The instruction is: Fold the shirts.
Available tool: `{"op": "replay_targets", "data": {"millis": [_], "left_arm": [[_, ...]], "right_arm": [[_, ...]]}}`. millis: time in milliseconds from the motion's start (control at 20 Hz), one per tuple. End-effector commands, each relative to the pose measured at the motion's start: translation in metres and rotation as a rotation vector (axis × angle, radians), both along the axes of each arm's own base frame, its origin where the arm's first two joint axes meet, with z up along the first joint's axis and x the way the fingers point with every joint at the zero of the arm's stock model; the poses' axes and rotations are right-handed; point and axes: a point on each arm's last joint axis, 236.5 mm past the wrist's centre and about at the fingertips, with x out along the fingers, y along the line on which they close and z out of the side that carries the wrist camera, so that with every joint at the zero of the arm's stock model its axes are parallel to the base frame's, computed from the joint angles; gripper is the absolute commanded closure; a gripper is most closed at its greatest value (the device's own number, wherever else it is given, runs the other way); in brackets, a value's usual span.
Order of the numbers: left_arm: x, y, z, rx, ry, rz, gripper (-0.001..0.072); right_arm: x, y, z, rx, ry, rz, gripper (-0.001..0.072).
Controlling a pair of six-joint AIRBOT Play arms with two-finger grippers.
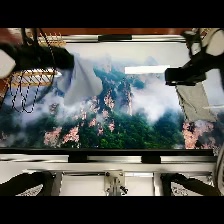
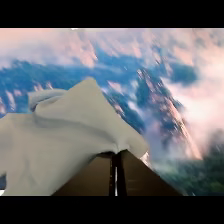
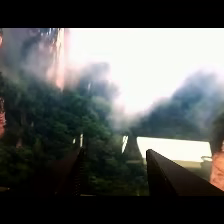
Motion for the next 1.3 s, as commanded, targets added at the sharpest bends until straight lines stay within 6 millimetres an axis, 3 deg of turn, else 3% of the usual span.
{"op": "replay_targets", "data": {"millis": [0,100,200,250,300,350,450,500,550,650,750,850,1000,1150,1250], "left_arm": [[-0.084,-0.056,-0.075,-0.064,0.178,-0.066,0.0676],[-0.116,-0.098,-0.143,-0.093,0.280,-0.103,0.0675],[-0.144,-0.120,-0.200,-0.060,0.393,-0.109,0.0666],[-0.149,-0.124,-0.213,-0.045,0.436,-0.100,0.0509],[-0.147,-0.125,-0.213,-0.049,0.460,-0.084,0.0115],[-0.139,-0.117,-0.206,-0.036,0.463,-0.063,-0.0013],[-0.116,-0.066,-0.185,0.098,0.469,-0.016,-0.0013],[-0.104,-0.025,-0.176,0.192,0.480,0.029,-0.0013],[-0.095,0.015,-0.171,0.267,0.493,0.077,-0.0013],[-0.093,0.087,-0.176,0.313,0.603,0.173,-0.0013],[-0.099,0.121,-0.198,0.232,0.732,0.228,-0.0013],[-0.106,0.134,-0.234,0.125,0.827,0.287,-0.0013],[-0.120,0.122,-0.287,-0.007,0.899,0.305,0.0001],[-0.124,0.102,-0.321,-0.105,0.932,0.311,0.0001],[-0.121,0.093,-0.334,-0.135,0.946,0.299,0.0001]], "right_arm": [[-0.032,-0.025,0.073,-0.050,-0.212,-0.051,0.0207],[-0.049,-0.026,0.096,-0.034,-0.273,-0.057,0.0207],[-0.062,-0.024,0.102,-0.016,-0.273,-0.054,0.0207],[-0.067,-0.020,0.099,-0.008,-0.253,-0.038,0.0207],[-0.067,-0.016,0.095,0.003,-0.233,-0.026,0.0207],[-0.066,-0.010,0.089,0.019,-0.215,-0.012,0.0206],[-0.061,0.005,0.064,0.057,-0.143,0.032,0.0203],[-0.063,0.010,0.042,0.056,-0.077,0.079,0.0098],[-0.069,0.013,0.010,0.049,0.023,0.115,0.0088],[-0.091,0.018,-0.058,0.058,0.230,0.144,0.0088],[-0.110,0.054,-0.110,0.220,0.341,0.161,0.0088],[-0.112,0.102,-0.132,0.452,0.359,0.135,0.0088],[-0.104,0.152,-0.131,0.733,0.339,0.122,0.0088],[-0.102,0.164,-0.137,0.786,0.358,0.128,0.0088],[-0.106,0.176,-0.144,0.784,0.381,0.148,0.0088]]}}
